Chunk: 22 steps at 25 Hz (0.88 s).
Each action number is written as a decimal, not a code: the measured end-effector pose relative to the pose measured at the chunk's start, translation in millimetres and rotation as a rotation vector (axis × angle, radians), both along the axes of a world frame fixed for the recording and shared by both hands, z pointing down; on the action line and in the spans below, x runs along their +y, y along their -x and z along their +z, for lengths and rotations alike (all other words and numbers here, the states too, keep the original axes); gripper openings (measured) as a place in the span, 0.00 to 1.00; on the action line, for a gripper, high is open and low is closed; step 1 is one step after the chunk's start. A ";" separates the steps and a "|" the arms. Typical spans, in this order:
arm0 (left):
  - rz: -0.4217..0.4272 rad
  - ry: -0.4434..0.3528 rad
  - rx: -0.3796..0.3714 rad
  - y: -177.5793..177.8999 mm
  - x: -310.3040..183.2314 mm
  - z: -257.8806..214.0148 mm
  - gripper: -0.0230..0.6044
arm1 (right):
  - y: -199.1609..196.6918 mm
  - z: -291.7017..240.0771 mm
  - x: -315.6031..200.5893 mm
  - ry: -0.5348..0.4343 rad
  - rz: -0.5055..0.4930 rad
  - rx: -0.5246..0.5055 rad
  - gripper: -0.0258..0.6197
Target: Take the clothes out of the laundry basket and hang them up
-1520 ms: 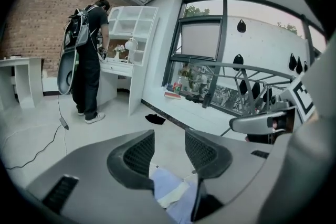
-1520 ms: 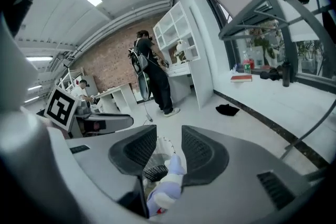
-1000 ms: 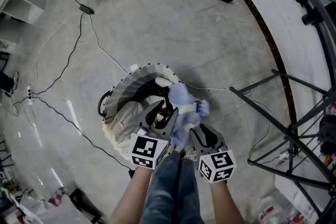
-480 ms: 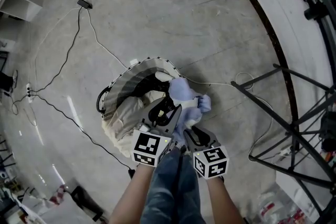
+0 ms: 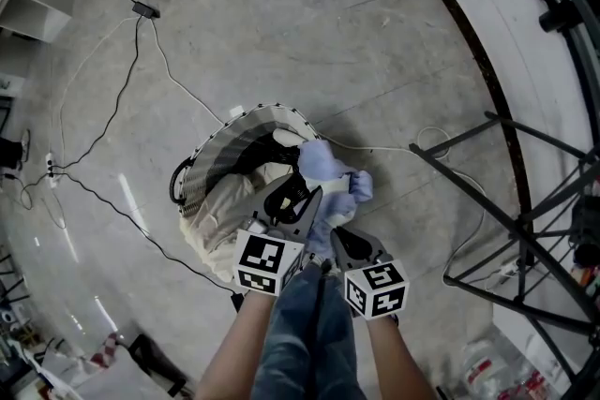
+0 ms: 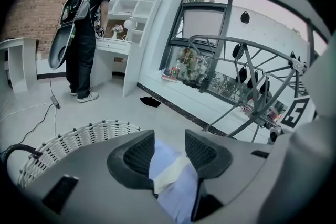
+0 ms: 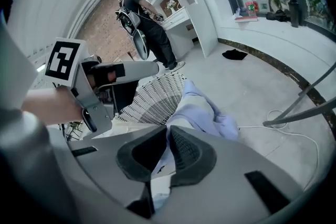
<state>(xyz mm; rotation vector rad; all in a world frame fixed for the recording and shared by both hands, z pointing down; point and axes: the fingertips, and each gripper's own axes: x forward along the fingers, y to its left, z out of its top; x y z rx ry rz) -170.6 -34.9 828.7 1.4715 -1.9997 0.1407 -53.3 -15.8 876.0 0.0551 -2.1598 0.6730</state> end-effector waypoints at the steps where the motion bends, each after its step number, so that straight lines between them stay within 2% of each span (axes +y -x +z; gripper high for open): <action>1: 0.000 0.000 0.003 -1.0 -0.2 0.2 0.34 | -0.1 -2.4 -0.6 0.000 0.000 -0.006 0.08; 8: 0.042 0.085 0.055 -7.2 -7.7 22.4 0.34 | -4.9 -39.2 -0.7 -0.092 -0.075 -0.075 0.07; 14: 0.058 0.164 0.113 -14.1 -29.6 64.2 0.34 | -9.6 -51.2 -0.3 -0.085 -0.075 -0.105 0.07; 17: 0.039 0.159 0.125 -12.2 -33.5 65.2 0.34 | -7.9 -56.2 -5.6 -0.094 -0.074 -0.116 0.07; 22: -0.016 0.117 0.097 -4.3 -21.9 33.3 0.34 | -8.1 -84.0 -20.3 -0.125 -0.085 -0.174 0.07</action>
